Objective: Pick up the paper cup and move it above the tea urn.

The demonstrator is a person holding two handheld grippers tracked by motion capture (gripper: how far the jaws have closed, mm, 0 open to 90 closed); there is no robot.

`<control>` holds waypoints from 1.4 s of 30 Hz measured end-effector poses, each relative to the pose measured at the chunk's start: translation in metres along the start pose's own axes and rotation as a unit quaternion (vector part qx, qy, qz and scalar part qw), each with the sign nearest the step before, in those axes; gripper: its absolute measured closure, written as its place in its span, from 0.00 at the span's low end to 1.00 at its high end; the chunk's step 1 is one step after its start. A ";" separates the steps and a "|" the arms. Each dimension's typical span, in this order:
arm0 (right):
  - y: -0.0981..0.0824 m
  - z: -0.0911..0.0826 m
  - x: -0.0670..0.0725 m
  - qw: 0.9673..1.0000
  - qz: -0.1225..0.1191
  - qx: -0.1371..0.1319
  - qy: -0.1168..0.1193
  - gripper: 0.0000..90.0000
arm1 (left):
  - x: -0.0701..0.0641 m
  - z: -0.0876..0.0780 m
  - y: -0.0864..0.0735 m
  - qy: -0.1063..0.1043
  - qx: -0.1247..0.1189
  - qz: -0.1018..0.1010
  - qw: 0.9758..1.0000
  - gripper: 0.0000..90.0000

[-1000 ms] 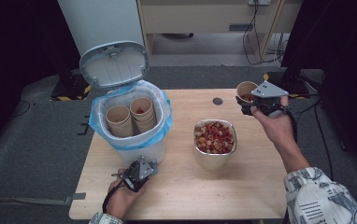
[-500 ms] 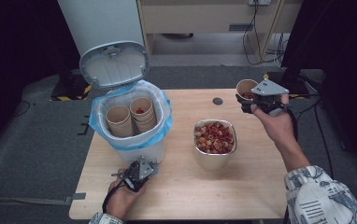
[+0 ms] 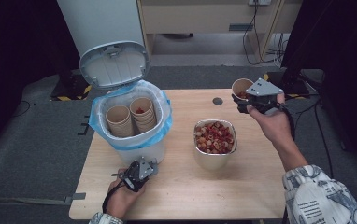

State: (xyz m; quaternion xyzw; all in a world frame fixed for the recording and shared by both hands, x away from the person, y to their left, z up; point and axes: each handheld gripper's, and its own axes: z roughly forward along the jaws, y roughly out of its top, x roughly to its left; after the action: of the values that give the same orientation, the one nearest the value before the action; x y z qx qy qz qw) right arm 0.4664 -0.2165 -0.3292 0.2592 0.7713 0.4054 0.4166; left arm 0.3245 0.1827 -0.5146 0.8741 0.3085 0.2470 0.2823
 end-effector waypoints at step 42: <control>0.012 -0.006 0.020 0.994 -0.104 -0.032 0.014 0.36 | 0.000 0.000 0.000 -0.001 0.000 -0.001 1.000 1.00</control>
State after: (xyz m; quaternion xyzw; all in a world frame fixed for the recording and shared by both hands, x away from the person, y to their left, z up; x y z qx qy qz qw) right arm 0.4521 -0.1979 -0.3256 0.1580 0.7863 0.3880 0.4541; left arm 0.3247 0.1829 -0.5146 0.8741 0.3092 0.2456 0.2830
